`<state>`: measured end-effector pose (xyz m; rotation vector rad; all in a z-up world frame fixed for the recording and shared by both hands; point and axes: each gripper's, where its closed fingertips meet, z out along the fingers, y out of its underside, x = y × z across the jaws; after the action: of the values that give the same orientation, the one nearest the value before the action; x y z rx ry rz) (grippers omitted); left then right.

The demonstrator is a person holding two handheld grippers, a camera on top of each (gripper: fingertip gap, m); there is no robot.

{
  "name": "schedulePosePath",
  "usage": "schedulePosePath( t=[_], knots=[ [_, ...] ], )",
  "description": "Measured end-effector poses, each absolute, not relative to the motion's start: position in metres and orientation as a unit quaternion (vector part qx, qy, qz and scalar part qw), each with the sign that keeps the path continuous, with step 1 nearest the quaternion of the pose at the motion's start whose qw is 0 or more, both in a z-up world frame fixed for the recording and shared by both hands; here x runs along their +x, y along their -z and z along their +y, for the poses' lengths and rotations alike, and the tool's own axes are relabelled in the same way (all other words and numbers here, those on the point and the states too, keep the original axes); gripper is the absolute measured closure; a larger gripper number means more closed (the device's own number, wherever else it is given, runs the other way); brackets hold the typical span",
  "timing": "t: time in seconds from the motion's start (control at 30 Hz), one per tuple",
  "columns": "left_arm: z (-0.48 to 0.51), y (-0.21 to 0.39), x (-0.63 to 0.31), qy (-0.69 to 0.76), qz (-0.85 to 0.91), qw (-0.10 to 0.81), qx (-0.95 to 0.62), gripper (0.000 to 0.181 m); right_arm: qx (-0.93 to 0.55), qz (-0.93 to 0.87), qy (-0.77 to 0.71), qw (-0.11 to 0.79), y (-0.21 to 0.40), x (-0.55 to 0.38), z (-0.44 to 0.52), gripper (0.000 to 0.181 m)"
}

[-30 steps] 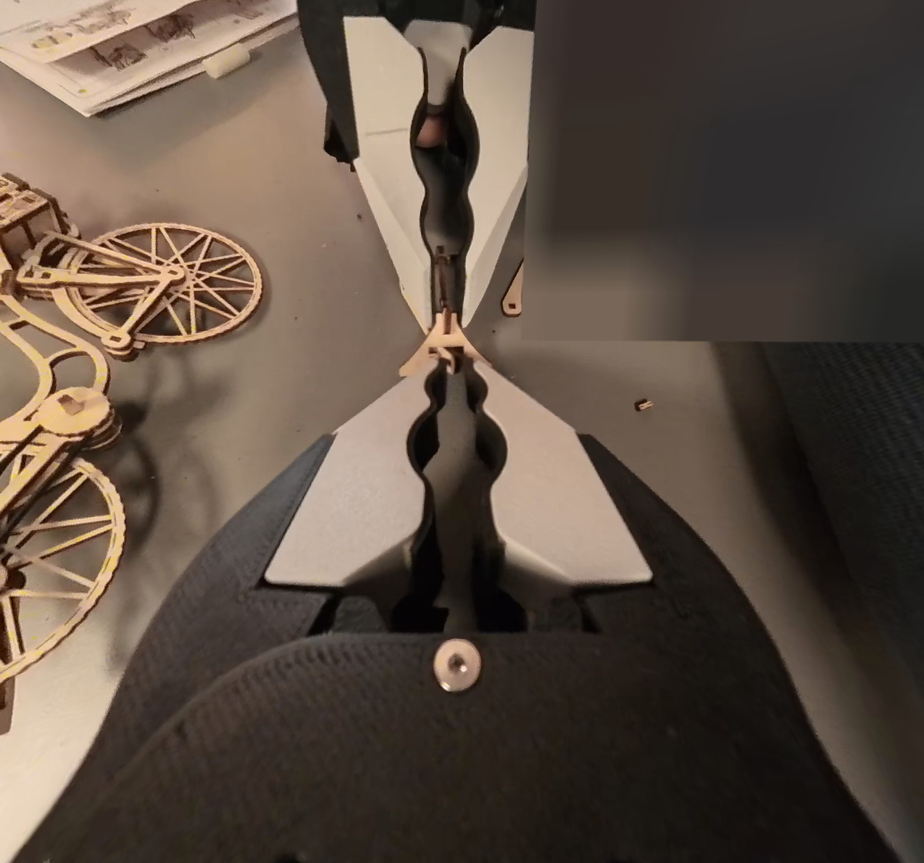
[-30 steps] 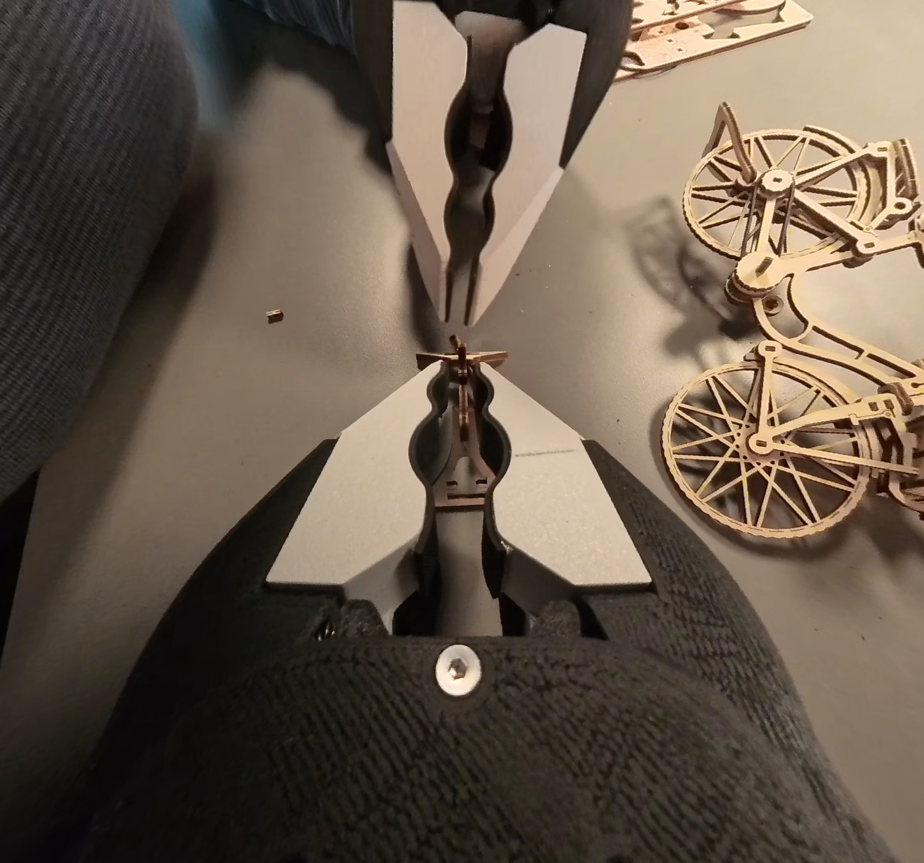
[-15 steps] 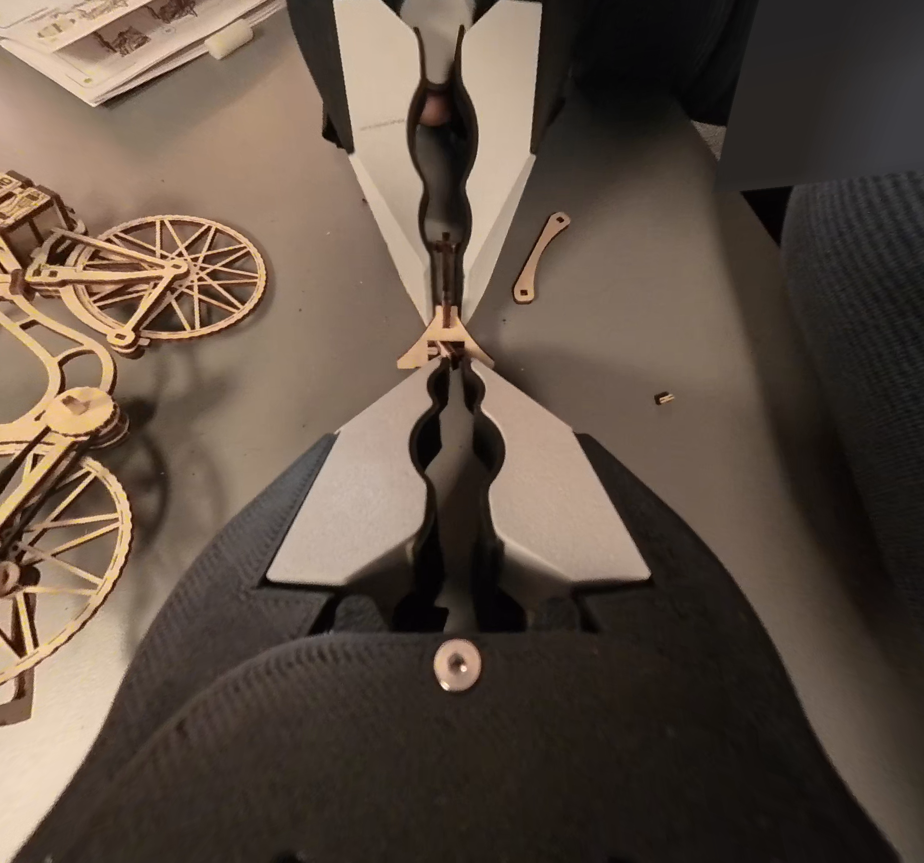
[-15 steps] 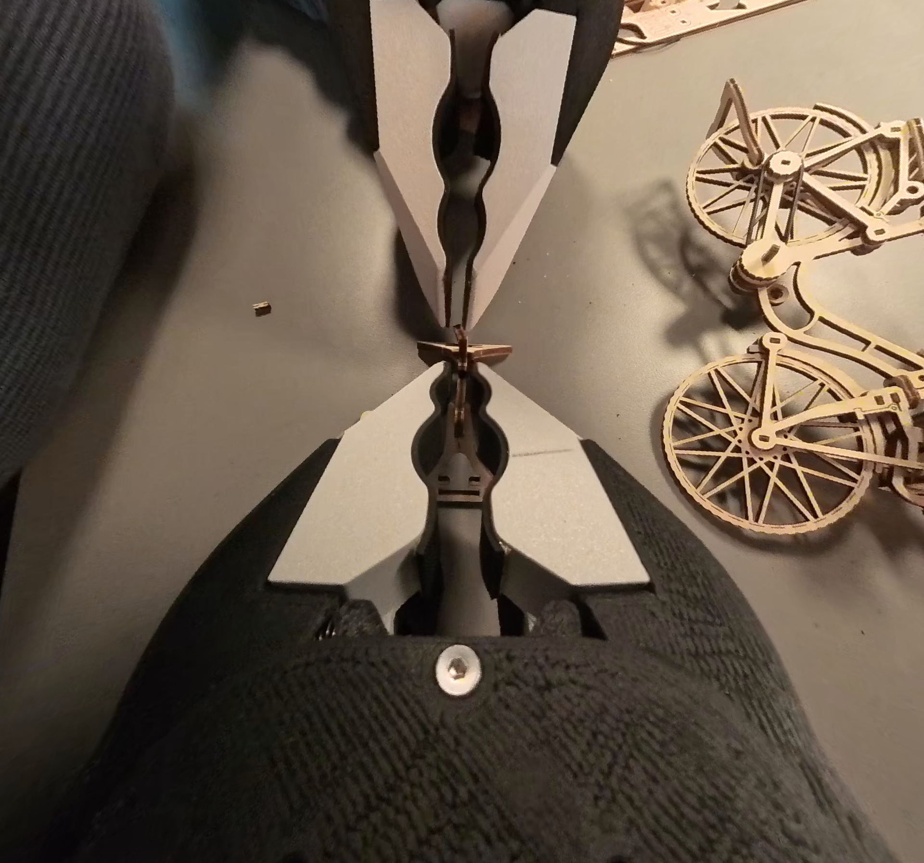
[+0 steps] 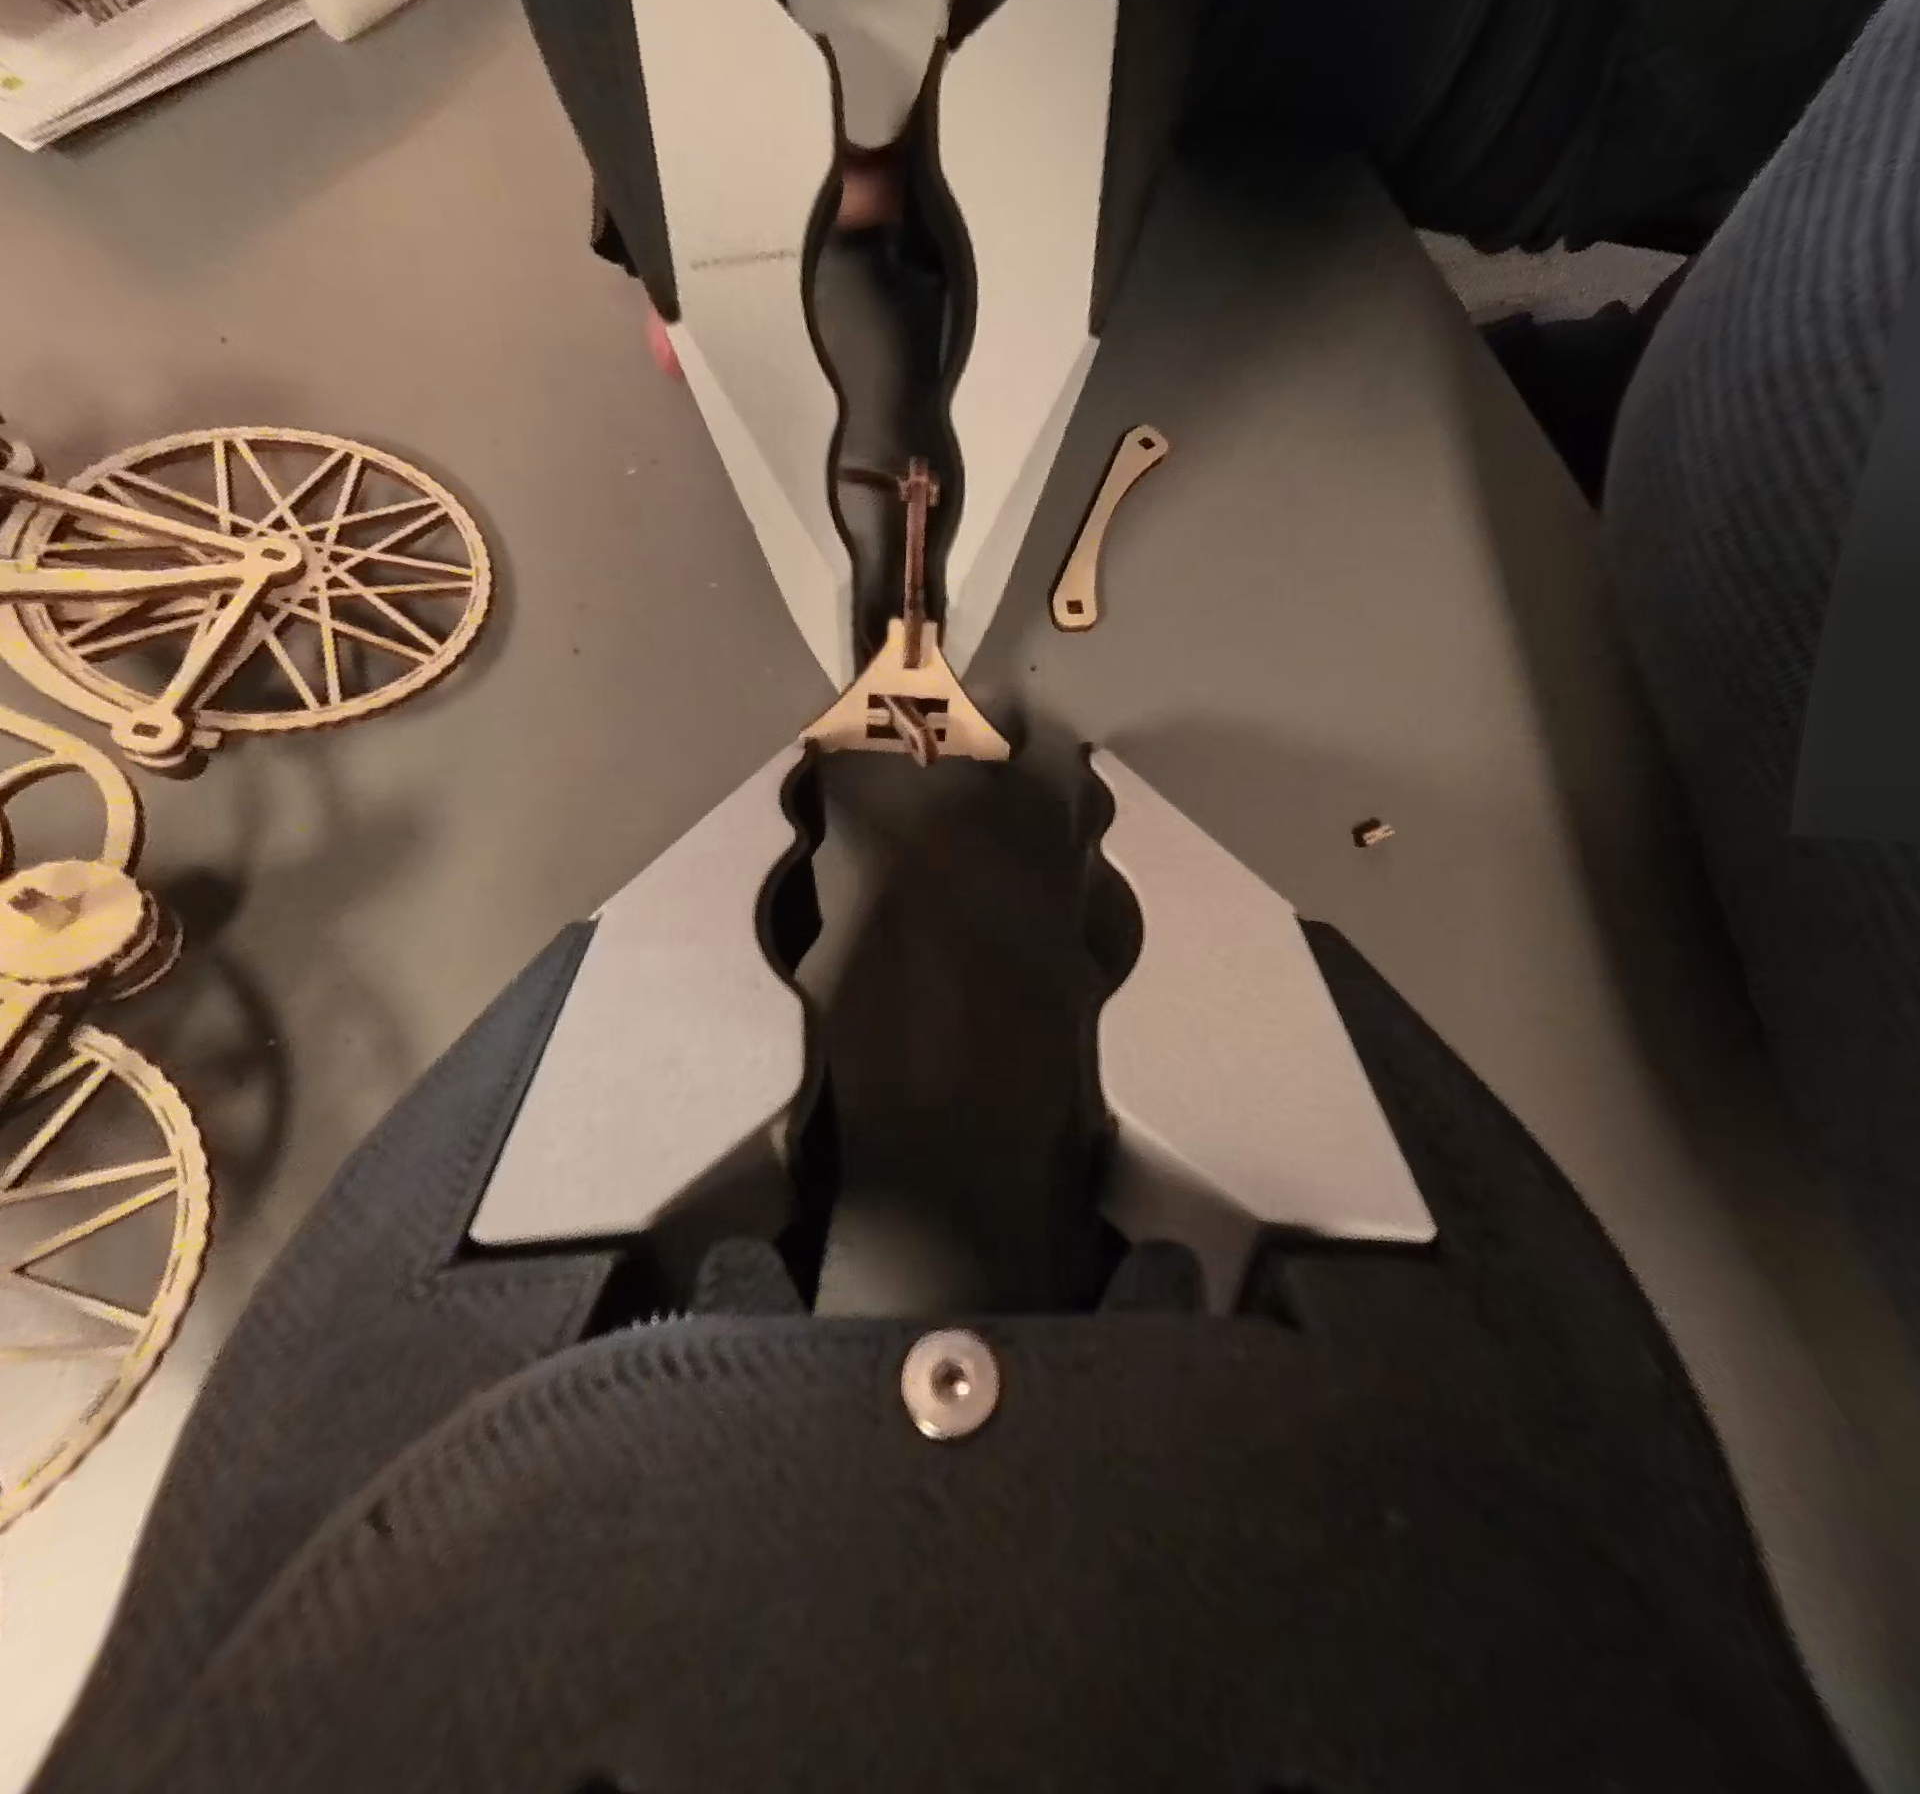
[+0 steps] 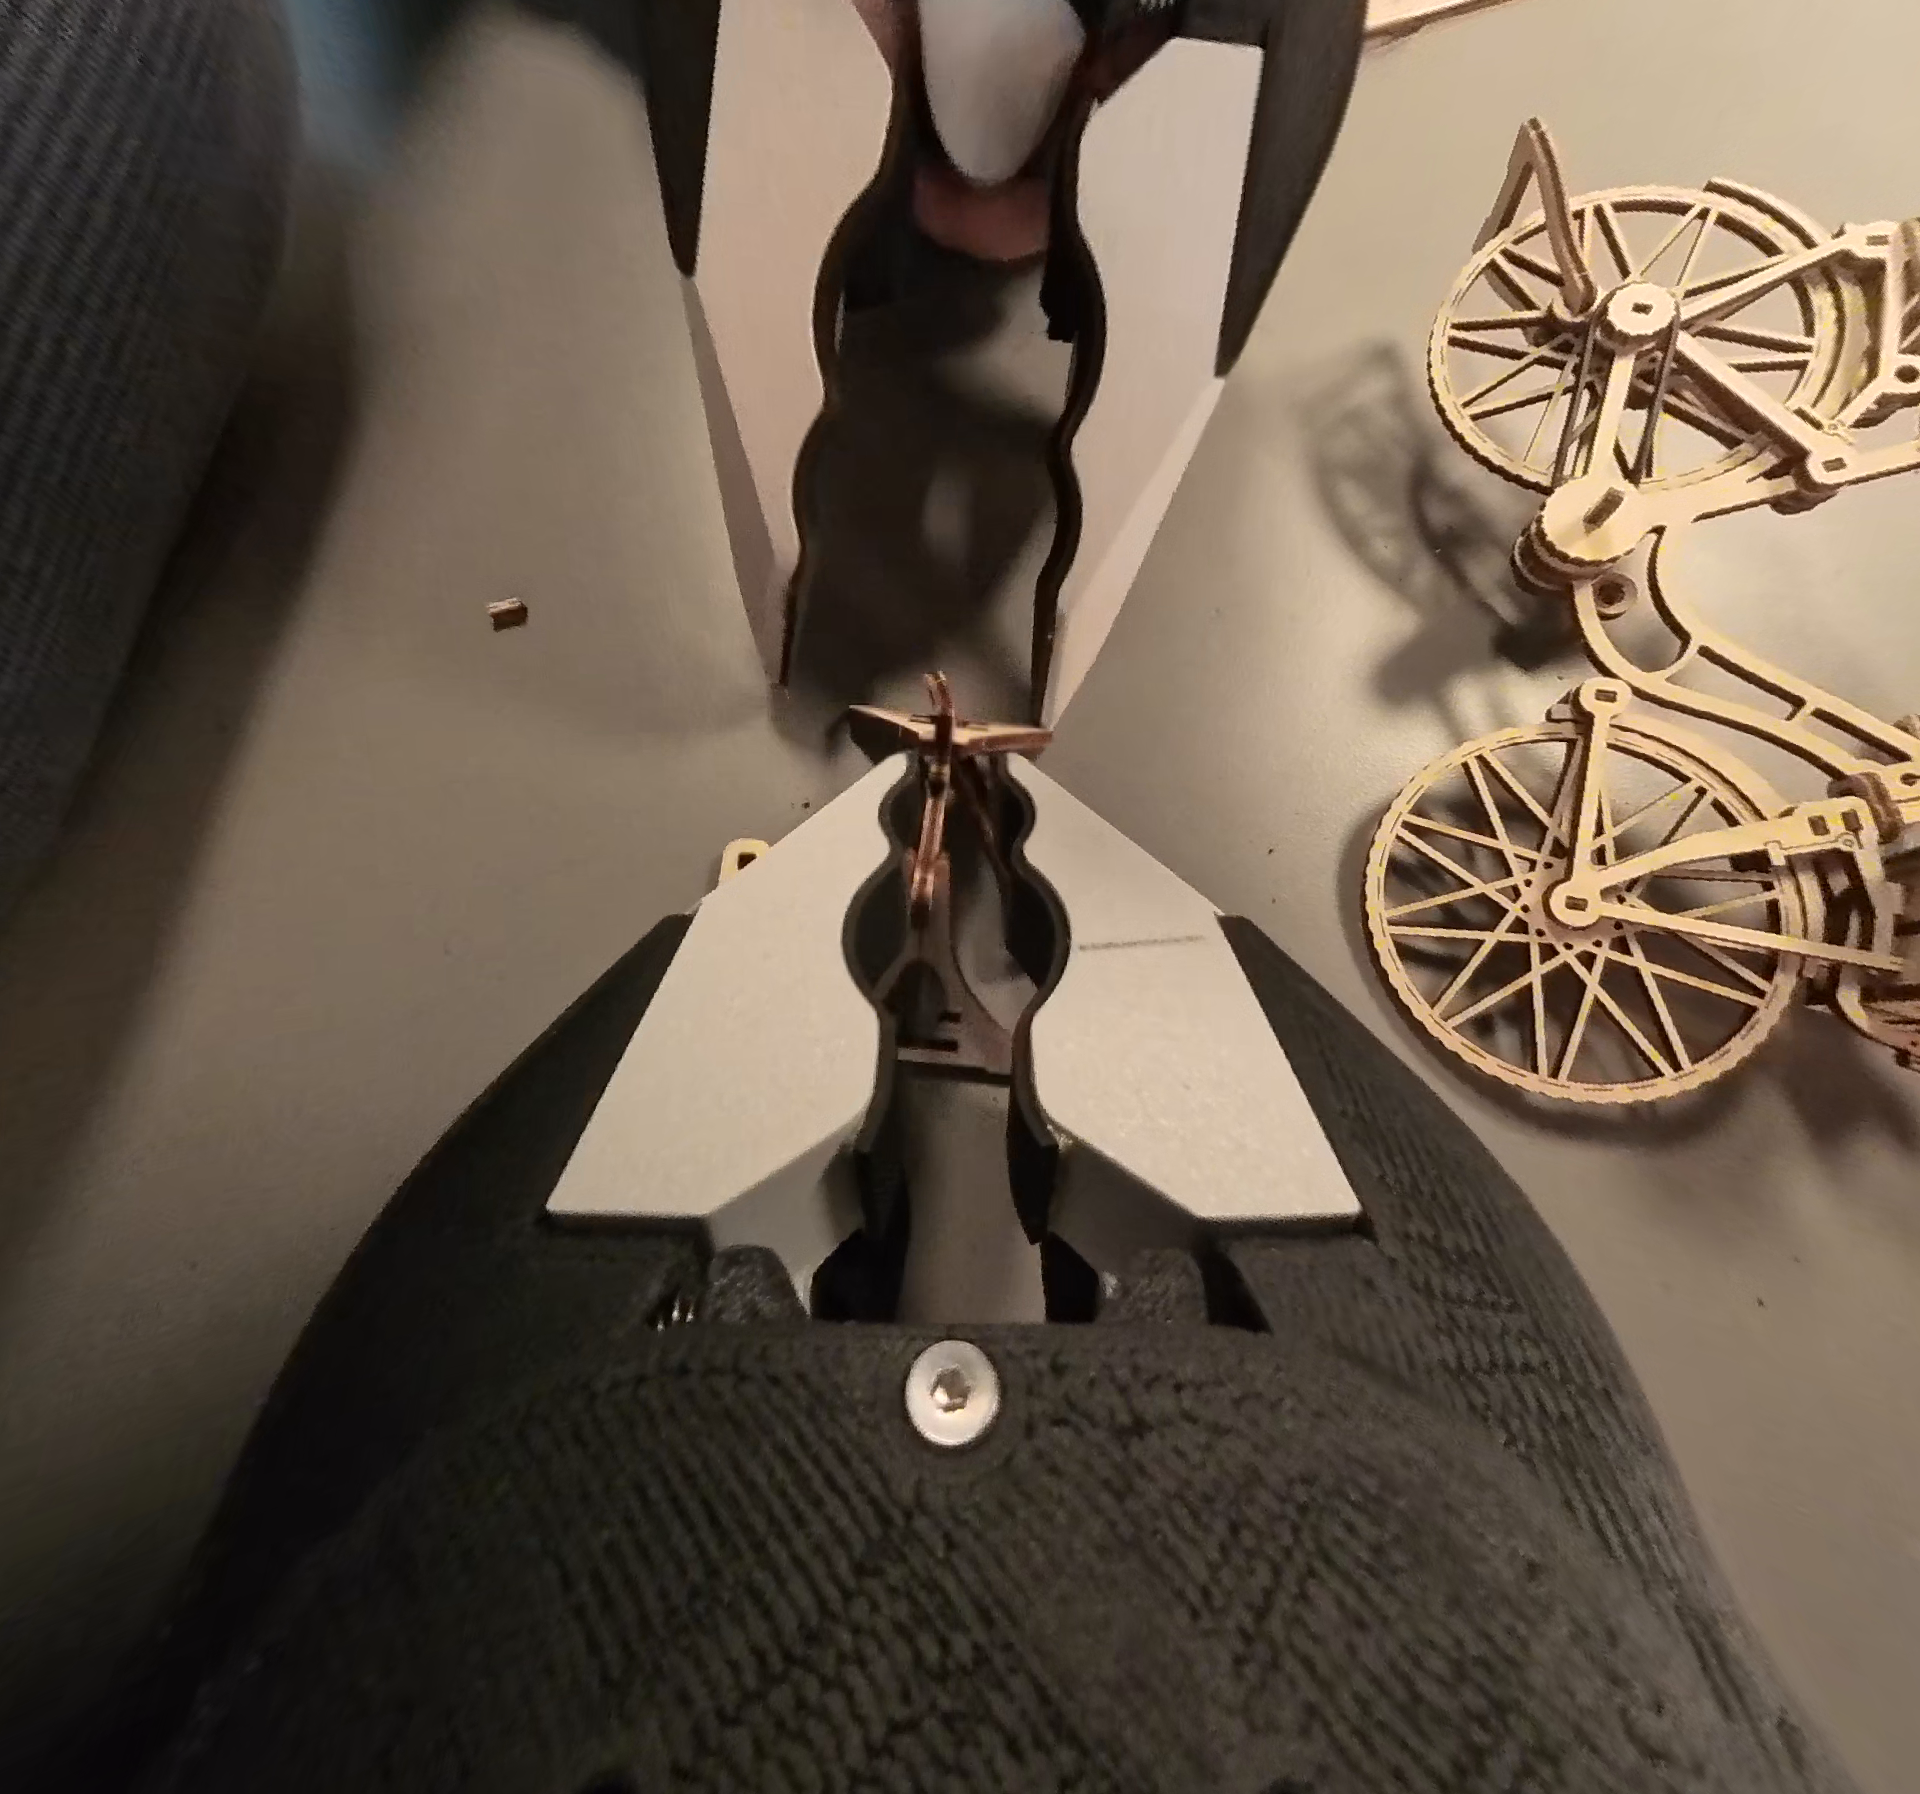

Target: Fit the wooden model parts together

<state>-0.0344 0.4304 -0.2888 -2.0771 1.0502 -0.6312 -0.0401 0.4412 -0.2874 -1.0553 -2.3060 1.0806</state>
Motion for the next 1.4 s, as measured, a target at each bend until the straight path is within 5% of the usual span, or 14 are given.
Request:
schedulePosePath(
  t=[0.93,1.17,1.4],
  knots=[
    [0.442,0.291,-0.032,0.204,0.440,0.372,-0.791,0.142,-0.380,-0.828,-0.368,0.184,0.290,-0.036,0.446,0.180],
    [0.442,0.292,-0.033,0.204,0.440,0.372,-0.791,0.142,-0.390,-0.820,-0.383,0.170,0.289,-0.035,0.447,0.173],
    [0.442,0.292,-0.033,0.205,0.439,0.371,-0.792,0.142,-0.382,-0.800,-0.411,0.212,0.262,-0.020,0.463,0.146]
  ],
)
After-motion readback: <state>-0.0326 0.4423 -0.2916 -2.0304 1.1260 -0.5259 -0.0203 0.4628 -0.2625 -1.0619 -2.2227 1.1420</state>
